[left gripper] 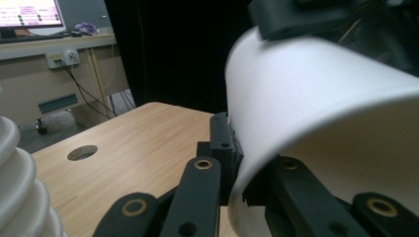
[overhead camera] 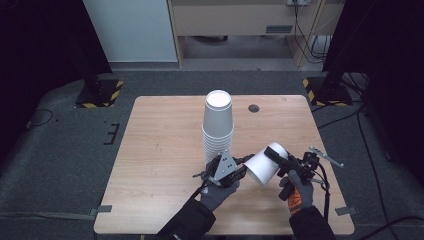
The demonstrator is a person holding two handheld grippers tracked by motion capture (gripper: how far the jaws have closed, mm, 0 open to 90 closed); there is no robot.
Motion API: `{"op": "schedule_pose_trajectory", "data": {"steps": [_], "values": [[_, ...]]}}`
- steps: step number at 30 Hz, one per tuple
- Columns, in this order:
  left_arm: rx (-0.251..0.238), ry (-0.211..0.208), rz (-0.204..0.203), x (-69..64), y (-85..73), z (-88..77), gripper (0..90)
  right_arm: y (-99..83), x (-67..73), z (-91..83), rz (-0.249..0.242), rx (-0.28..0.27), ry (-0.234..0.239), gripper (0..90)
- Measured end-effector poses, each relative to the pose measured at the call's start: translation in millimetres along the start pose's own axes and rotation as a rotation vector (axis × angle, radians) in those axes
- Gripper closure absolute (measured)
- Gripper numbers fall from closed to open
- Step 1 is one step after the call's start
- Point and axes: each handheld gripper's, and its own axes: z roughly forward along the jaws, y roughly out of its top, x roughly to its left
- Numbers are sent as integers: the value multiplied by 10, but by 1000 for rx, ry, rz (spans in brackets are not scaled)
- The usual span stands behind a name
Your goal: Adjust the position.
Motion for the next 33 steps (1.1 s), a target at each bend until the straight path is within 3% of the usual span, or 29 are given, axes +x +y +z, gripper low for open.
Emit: {"op": "schedule_pose_trajectory", "data": {"steps": [1, 10, 15, 17, 20, 21, 26, 27, 30, 33], "values": [[2, -5, 4, -14, 9, -20, 865, 16, -45, -16, -2, -24, -25, 132], [63, -49, 17, -45, 19, -98, 866, 61, -111, -51, -39, -31, -79, 140], [84, -65, -8, -10, 40, -227, 866, 118, -173, -106, -60, -55, -117, 142], [96, -71, -11, 14, 50, -305, 866, 127, -213, -123, -105, -53, -168, 142], [108, -79, -22, 37, 46, -372, 865, 128, -242, -122, -132, -45, -191, 142], [118, -83, -34, 61, 33, -439, 865, 127, -271, -118, -168, -42, -218, 141], [130, -89, -42, 94, 16, -568, 865, 125, -302, -115, -231, -18, -260, 140], [132, -98, -53, 109, 6, -628, 865, 120, -317, -107, -271, 6, -281, 137], [144, -103, -58, 133, -9, -709, 865, 114, -334, -101, -326, 33, -312, 137], [163, -111, -60, 164, -33, -794, 865, 107, -352, -97, -344, 47, -326, 140]]}}
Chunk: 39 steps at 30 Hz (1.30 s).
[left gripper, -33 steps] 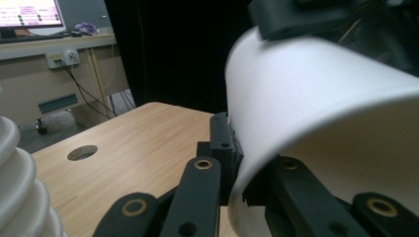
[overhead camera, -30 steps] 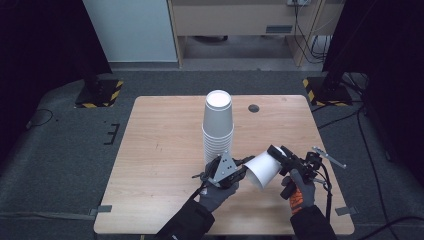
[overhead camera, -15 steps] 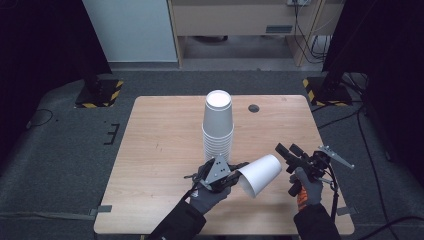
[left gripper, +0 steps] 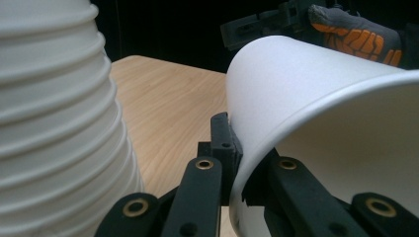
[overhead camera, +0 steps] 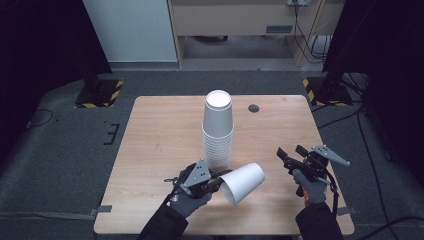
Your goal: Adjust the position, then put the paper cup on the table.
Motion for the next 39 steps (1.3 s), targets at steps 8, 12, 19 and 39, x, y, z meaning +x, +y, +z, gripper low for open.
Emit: {"op": "schedule_pose_trajectory", "data": {"steps": [8, 12, 19, 39], "values": [[31, 6, -24, 86, -70, -219, 866, -37, 13, 38, -94, 37, -26, 142], [50, 13, -22, 110, -105, -329, 865, -47, 3, 25, -141, 48, -36, 140], [74, 18, -39, 152, -216, -492, 866, -86, -20, 29, -146, 60, -40, 139], [162, 167, -97, 316, -557, -1215, 866, -140, -62, 53, -155, 103, -45, 136]]}}
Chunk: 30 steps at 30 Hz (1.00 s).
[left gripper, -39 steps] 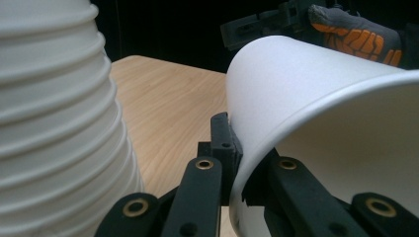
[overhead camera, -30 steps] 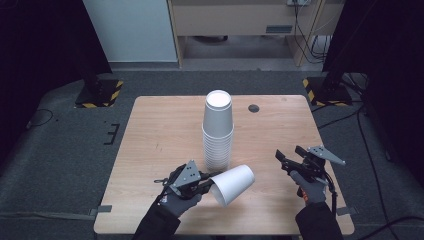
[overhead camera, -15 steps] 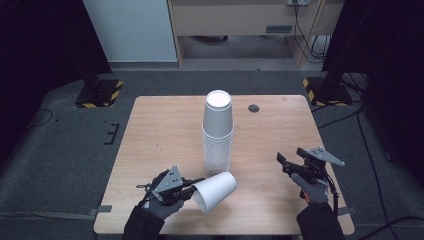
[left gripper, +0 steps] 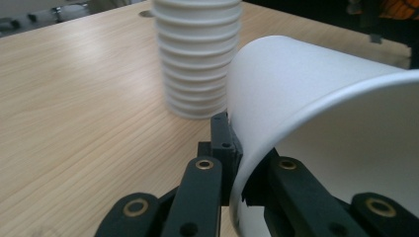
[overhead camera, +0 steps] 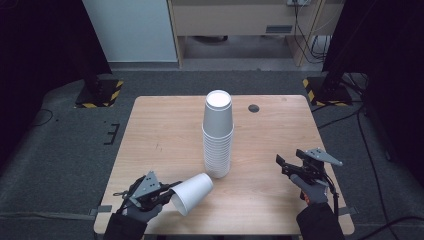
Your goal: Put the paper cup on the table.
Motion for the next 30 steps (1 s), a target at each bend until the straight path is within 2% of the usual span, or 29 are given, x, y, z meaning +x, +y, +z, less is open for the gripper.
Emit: {"op": "schedule_pose_trajectory", "data": {"steps": [1, 5, 6, 7, 8, 9, 10, 14, 15, 16, 17, 20, 23, 24, 25, 28, 30], "values": [[5, 25, -17, 50, -40, -87, 866, -5, 3, 5, -4, 4, 2, 135], [8, 106, -67, 187, -89, -262, 866, -23, -13, 22, -3, 10, -5, 137], [8, 106, -67, 187, -89, -262, 866, -28, -22, 27, -5, 17, -6, 136], [13, 139, -85, 241, -91, -297, 866, -33, -31, 34, -4, 19, -9, 136], [13, 139, -85, 241, -91, -297, 866, -33, -31, 34, -4, 19, -9, 136], [16, 174, -116, 307, -87, -322, 866, -43, -47, 41, -7, 27, -17, 137], [16, 174, -116, 307, -87, -322, 866, -43, -47, 41, -7, 27, -17, 137], [34, 249, -158, 437, -67, -368, 866, -76, -81, 64, -18, 48, -31, 137], [48, 276, -170, 492, -59, -394, 866, -103, -105, 87, -35, 70, -43, 138], [48, 276, -170, 492, -59, -394, 866, -103, -105, 87, -35, 70, -43, 138], [56, 294, -176, 527, -53, -415, 866, -113, -111, 99, -41, 76, -45, 138], [98, 342, -203, 638, -27, -469, 866, -186, -153, 160, -74, 143, -58, 138], [132, 369, -217, 707, -8, -499, 866, -240, -177, 205, -89, 191, -66, 136], [132, 369, -217, 707, -8, -499, 867, -257, -178, 219, -95, 205, -70, 136], [155, 377, -232, 747, 12, -518, 867, -275, -187, 237, -110, 219, -73, 135], [179, 380, -248, 790, 35, -534, 867, -294, -189, 257, -109, 241, -71, 135], [225, 383, -274, 848, 59, -532, 867, -321, -182, 279, -118, 257, -65, 136]]}}
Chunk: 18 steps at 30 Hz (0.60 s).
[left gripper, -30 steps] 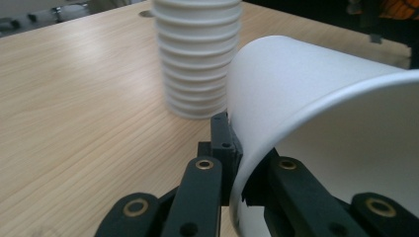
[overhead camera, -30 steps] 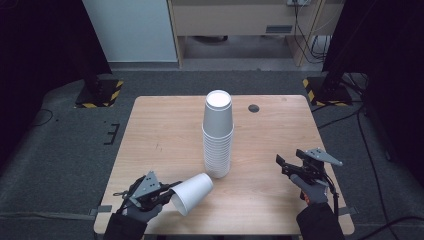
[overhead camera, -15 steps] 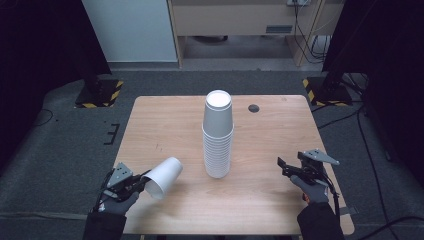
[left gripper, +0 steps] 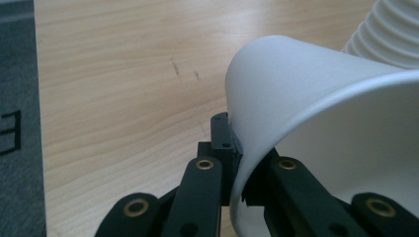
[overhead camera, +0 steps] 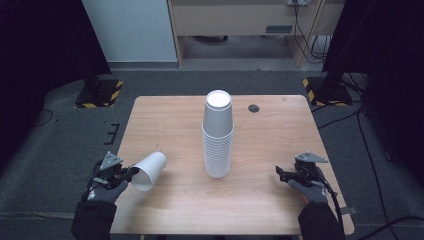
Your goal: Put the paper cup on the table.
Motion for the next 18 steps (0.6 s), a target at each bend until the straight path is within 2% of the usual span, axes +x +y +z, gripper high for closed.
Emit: {"op": "schedule_pose_trajectory", "data": {"steps": [2, 3, 4, 5, 8, 9, 12, 14, 16, 17, 18], "values": [[16, 5, 0, 9, 12, 8, 867, -10, 1, 9, -6, 4, 4, 136], [53, 22, 7, 32, 53, 26, 867, -37, -3, 26, -12, 21, 8, 140], [53, 22, 7, 32, 53, 26, 867, -37, -3, 26, -12, 21, 8, 140], [78, 31, 5, 47, 98, 42, 867, -51, -6, 50, -14, 31, 2, 142], [103, 30, -4, 51, 135, 55, 867, -55, -4, 64, -16, 39, 2, 141], [134, 37, 6, 47, 167, 66, 868, -68, -2, 80, -24, 51, 3, 139], [161, 33, 3, 39, 192, 76, 868, -80, -6, 97, -30, 63, 3, 136], [207, 30, 3, 37, 227, 88, 868, -98, -14, 116, -34, 82, 0, 134], [225, 28, -3, 36, 243, 92, 868, -107, -15, 121, -38, 92, -2, 131], [256, 31, 5, 43, 273, 88, 868, -117, -9, 124, -44, 93, -4, 131], [256, 31, 5, 43, 273, 88, 868, -117, -9, 124, -44, 93, -4, 131]]}}
